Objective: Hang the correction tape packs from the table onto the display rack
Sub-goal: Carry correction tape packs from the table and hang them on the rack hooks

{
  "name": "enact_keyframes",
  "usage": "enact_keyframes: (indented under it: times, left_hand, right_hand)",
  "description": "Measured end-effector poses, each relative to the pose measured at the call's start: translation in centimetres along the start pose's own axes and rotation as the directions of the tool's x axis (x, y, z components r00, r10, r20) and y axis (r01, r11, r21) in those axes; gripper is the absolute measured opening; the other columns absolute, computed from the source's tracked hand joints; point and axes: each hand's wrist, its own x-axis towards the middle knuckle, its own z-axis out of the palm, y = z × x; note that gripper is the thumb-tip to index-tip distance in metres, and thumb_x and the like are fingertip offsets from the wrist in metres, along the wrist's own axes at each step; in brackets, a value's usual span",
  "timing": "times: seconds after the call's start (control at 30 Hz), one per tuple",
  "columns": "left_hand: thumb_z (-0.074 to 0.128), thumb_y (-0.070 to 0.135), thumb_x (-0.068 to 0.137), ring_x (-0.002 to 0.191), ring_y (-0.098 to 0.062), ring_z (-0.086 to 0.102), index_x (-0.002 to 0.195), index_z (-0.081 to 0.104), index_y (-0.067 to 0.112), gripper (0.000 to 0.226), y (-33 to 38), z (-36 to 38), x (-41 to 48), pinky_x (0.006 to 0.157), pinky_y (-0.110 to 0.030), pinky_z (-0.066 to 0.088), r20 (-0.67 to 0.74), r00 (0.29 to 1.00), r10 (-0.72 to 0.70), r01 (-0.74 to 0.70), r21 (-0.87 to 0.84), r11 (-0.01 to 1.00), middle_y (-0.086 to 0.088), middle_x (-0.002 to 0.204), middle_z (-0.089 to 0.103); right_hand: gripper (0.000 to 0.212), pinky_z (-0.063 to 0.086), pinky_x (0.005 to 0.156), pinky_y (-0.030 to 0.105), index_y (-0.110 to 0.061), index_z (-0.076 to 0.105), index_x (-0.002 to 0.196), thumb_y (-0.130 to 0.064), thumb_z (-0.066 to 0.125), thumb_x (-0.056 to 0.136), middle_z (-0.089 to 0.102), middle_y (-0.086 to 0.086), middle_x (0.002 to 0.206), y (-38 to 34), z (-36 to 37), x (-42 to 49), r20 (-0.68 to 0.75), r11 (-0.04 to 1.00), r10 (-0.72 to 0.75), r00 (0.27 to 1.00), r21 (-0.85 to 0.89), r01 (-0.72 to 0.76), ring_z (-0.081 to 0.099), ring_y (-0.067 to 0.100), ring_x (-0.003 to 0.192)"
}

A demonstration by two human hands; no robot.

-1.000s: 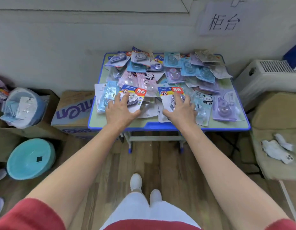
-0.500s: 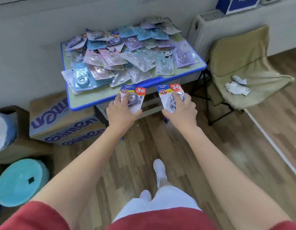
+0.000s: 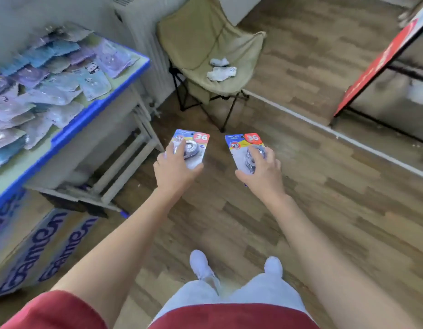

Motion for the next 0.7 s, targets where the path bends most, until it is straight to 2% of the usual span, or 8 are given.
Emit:
enact_keyframes:
  times: [0.17, 0.5, 0.7]
  left_hand:
    - [0.061, 0.048, 0.083, 0.130, -0.033, 0.035, 0.148, 0.029, 0.027, 0.075, 10.4, 4.5, -2.4, 0.103, -0.038, 0.027, 0.072, 0.985, 0.160, -0.162, 0.032, 0.986, -0.001, 0.154, 0.024]
    - [0.061, 0.049, 0.083, 0.130, -0.031, 0.035, 0.148, 0.029, 0.029, 0.075, 33.8, 14.9, -10.1, 0.104, -0.037, 0.027, 0.102, 0.920, 0.379, -0.379, -0.020, 0.925, -0.002, 0.154, 0.026]
    - [0.061, 0.052, 0.081, 0.133, -0.032, 0.032, 0.148, 0.028, 0.032, 0.077, 45.0, 19.1, -11.7, 0.108, -0.039, 0.024, 0.142, 0.877, 0.459, -0.459, -0.034, 0.888, -0.001, 0.155, 0.025]
  right_hand:
    - [0.068, 0.028, 0.098, 0.031, -0.022, 0.041, 0.141, -0.032, 0.069, 0.080, 0.026, 0.006, 0.148, 10.0, -5.9, -1.7, -0.110, 0.991, 0.126, 0.986, 0.062, -0.120, 0.037, 0.032, 0.121]
    - [0.071, 0.034, 0.103, 0.041, -0.023, 0.039, 0.142, -0.035, 0.069, 0.080, 0.025, 0.007, 0.149, 31.2, -20.4, -5.0, -0.251, 0.951, 0.308, 0.918, 0.107, -0.290, 0.040, 0.033, 0.124]
    - [0.069, 0.033, 0.101, 0.039, -0.024, 0.040, 0.141, -0.036, 0.069, 0.080, 0.026, 0.007, 0.148, 39.7, -27.0, -4.3, -0.333, 0.920, 0.392, 0.858, 0.143, -0.365, 0.042, 0.034, 0.122]
